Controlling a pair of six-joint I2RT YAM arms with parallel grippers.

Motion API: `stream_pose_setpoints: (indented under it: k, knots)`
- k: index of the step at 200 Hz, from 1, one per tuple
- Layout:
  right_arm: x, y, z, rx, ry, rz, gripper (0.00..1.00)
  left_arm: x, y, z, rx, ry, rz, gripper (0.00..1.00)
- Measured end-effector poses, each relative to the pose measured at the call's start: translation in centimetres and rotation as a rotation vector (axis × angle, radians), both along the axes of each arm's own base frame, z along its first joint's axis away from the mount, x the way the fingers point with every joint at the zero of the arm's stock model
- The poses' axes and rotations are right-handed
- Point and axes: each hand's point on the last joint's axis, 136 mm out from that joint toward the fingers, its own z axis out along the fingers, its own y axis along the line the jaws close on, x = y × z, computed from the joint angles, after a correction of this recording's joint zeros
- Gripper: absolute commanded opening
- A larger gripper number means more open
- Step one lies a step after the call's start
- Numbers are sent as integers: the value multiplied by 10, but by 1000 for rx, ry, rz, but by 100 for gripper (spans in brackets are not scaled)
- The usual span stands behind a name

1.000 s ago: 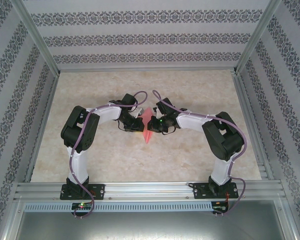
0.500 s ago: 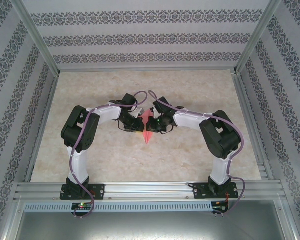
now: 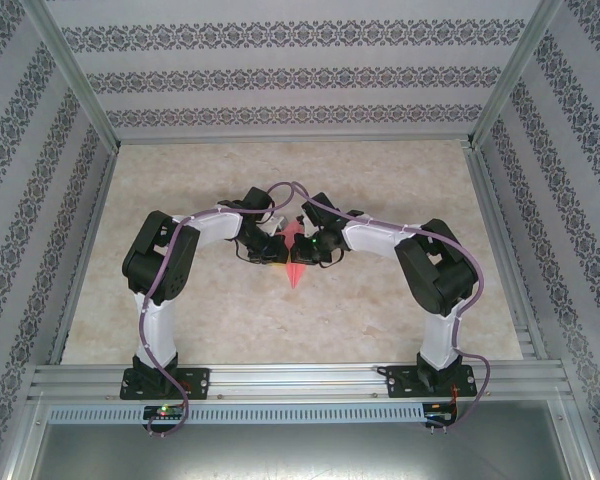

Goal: Fold a paper plane with a square sheet of paper (pick it up from the middle)
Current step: Fourth fold the wing at the center of the table.

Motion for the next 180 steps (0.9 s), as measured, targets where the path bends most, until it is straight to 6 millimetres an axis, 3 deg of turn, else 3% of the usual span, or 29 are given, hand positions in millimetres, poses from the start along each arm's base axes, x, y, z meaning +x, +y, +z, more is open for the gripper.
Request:
stream_pose_setpoints:
  k: [55, 180]
  knots:
    - [-1, -8, -4, -52, -6, 2, 3, 0, 0, 0, -4, 2, 0, 12]
    - [0, 7, -5, 12, 21, -12, 10, 1, 1, 0, -20, 9, 7, 12]
